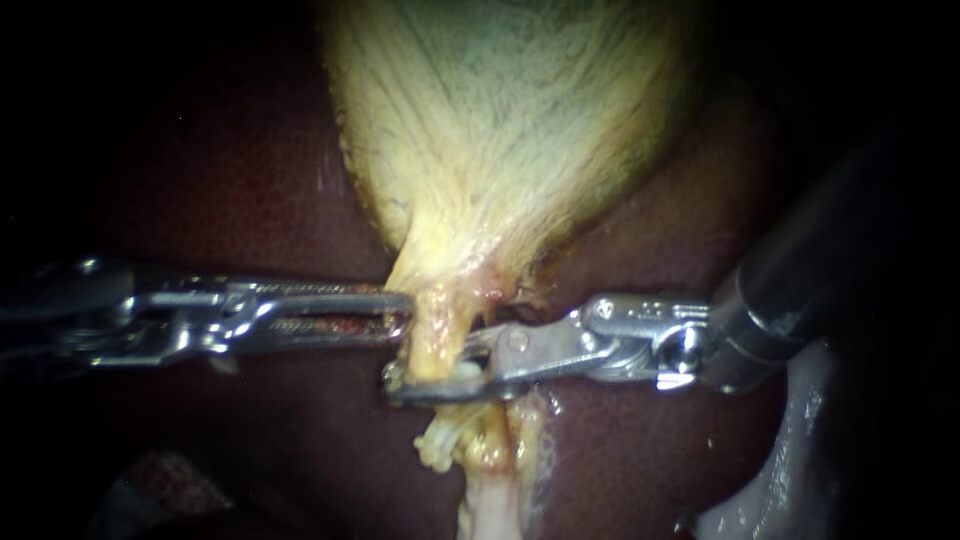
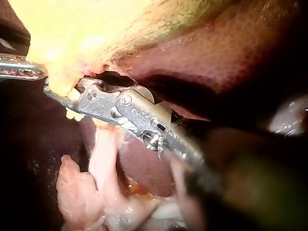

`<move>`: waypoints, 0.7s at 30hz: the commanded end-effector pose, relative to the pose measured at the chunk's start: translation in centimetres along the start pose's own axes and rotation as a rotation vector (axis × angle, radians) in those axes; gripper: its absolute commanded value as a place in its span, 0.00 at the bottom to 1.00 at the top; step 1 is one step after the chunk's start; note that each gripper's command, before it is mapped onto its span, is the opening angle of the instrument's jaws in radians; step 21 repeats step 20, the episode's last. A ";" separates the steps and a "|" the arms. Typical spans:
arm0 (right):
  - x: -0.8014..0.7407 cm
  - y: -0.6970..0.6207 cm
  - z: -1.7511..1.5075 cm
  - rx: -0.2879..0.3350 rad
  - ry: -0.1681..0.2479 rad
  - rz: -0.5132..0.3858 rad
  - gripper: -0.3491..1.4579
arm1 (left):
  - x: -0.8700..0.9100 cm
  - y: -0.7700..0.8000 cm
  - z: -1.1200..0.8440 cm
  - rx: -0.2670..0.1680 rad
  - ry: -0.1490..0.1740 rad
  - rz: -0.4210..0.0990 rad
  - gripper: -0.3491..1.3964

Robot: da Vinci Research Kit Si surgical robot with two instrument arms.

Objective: Clipping third clip left tube

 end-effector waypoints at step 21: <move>-0.14 -0.03 0.10 -0.002 -0.004 0.021 0.00 | 0.00 0.00 0.00 0.000 0.000 0.000 0.00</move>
